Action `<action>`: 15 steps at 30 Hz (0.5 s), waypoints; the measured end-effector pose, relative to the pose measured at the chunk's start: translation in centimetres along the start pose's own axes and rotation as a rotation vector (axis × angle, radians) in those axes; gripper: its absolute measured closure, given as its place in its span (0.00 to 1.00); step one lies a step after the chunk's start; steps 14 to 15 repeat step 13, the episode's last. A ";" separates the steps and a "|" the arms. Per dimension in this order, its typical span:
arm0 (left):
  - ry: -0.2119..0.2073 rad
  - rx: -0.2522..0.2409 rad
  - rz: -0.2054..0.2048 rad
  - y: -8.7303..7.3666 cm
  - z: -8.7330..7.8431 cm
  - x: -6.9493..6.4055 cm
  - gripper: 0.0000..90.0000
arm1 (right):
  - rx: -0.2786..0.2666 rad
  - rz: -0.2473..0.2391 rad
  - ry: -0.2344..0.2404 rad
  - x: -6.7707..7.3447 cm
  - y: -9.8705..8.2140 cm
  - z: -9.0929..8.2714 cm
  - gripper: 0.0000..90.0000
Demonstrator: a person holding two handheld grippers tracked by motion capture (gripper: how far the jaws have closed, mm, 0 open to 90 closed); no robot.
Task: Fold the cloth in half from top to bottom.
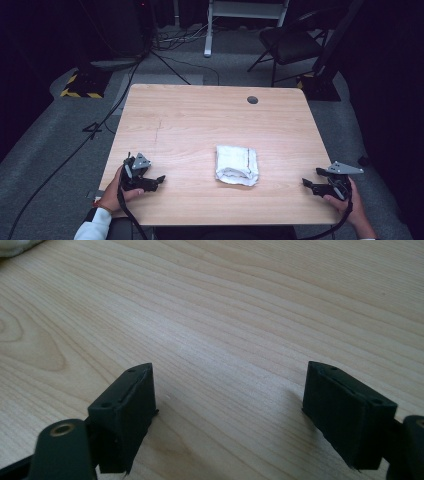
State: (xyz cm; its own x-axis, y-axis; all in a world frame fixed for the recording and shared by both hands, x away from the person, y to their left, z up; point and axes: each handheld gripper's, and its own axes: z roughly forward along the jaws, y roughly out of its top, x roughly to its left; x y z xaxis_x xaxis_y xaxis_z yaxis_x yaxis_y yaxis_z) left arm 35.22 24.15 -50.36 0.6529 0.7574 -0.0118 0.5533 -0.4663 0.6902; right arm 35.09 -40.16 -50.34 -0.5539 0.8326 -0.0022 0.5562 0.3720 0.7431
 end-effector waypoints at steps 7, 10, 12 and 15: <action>0.000 0.000 -0.001 0.0 0.0 0.0 0.18 | 0.000 0.000 0.000 0.0 0.0 0.0 0.24; 0.002 0.000 0.001 0.0 0.0 0.0 0.18 | 0.000 -0.001 0.000 0.0 0.0 0.0 0.24; 0.001 0.000 0.001 0.0 0.0 0.0 0.18 | 0.000 -0.001 0.000 0.0 0.0 0.0 0.24; 0.002 0.000 0.001 0.0 0.0 0.0 0.18 | 0.000 -0.001 0.001 0.0 0.0 0.0 0.24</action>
